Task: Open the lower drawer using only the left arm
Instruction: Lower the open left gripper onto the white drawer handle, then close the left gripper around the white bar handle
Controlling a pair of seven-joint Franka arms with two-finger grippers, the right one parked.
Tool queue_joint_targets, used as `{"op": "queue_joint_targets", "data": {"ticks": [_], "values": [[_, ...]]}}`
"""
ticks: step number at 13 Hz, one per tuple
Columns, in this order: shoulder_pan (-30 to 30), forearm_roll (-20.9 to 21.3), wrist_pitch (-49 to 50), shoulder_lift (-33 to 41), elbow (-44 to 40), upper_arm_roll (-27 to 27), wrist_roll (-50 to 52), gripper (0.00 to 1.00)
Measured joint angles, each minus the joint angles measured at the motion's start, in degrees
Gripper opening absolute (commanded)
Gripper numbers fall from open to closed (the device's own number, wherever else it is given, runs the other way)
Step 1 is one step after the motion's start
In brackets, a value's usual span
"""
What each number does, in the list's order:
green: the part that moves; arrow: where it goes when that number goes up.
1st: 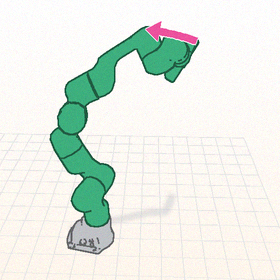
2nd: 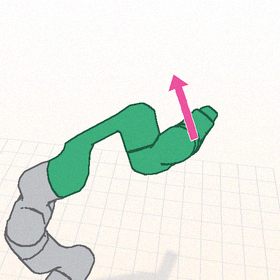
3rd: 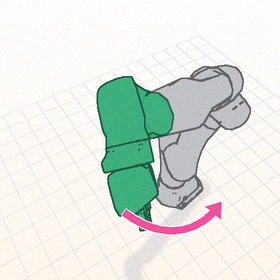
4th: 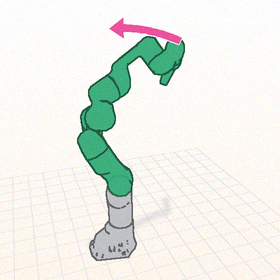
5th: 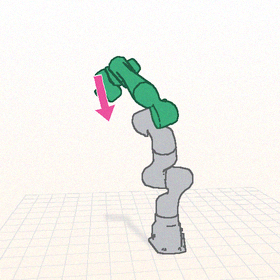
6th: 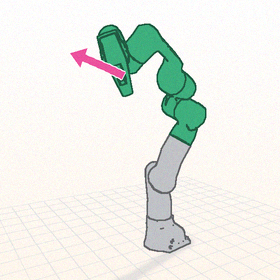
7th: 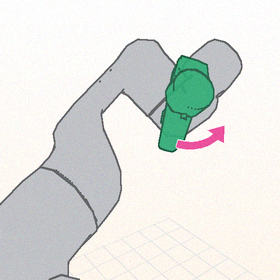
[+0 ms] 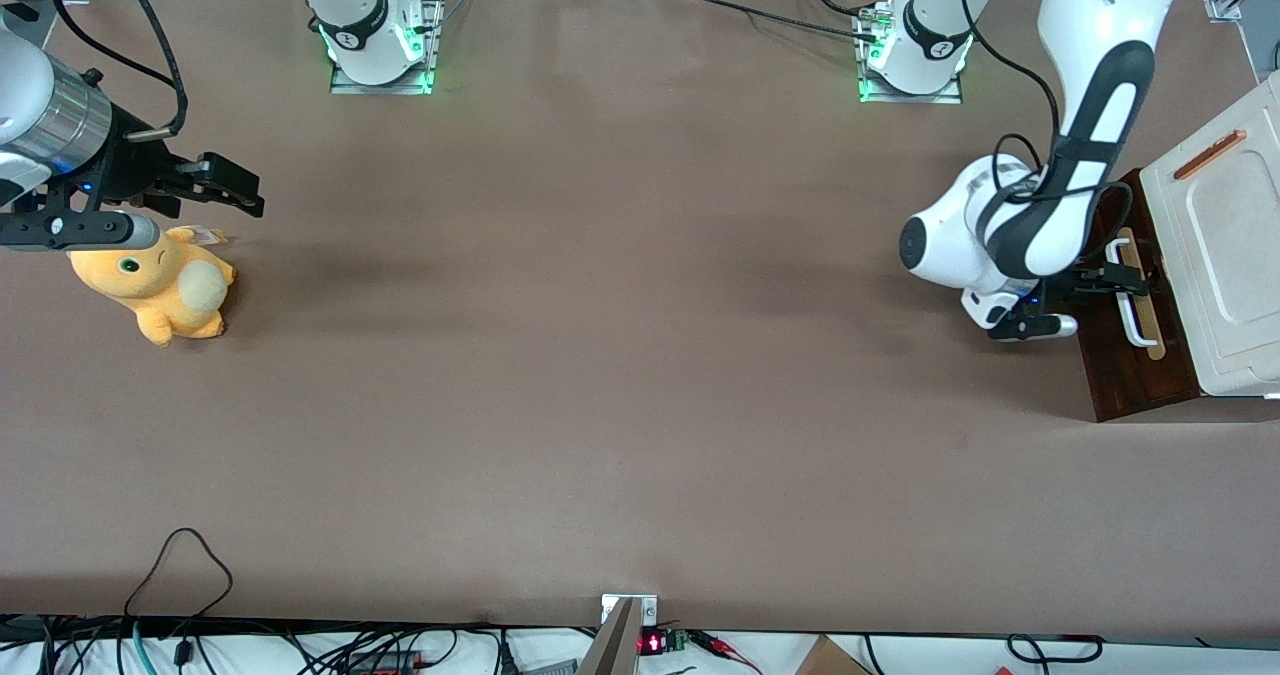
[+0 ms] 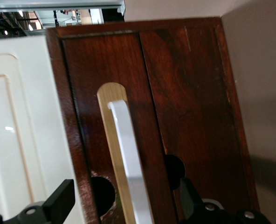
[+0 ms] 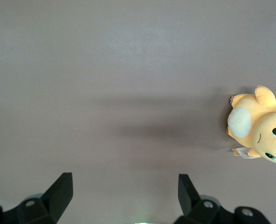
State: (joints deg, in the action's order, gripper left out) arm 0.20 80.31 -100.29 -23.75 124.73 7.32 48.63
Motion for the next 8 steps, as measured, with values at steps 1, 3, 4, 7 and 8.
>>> {"op": "queue_joint_targets", "data": {"ticks": [1, 3, 4, 7, 8], "values": [[0.01, 0.42, 0.0, -0.34, 0.2, -0.08, 0.8, 0.97], [-0.16, 2.57, 0.23, -0.45, 1.72, 0.04, 4.23, 0.97], [-0.23, 3.92, 0.49, -0.52, 2.8, 0.05, 6.16, 0.97], [-0.38, 6.09, 1.97, -0.77, 5.15, 0.1, 9.54, 0.95], [-0.4, 6.46, 2.2, -0.78, 5.72, 0.1, 9.68, 0.95]]}}
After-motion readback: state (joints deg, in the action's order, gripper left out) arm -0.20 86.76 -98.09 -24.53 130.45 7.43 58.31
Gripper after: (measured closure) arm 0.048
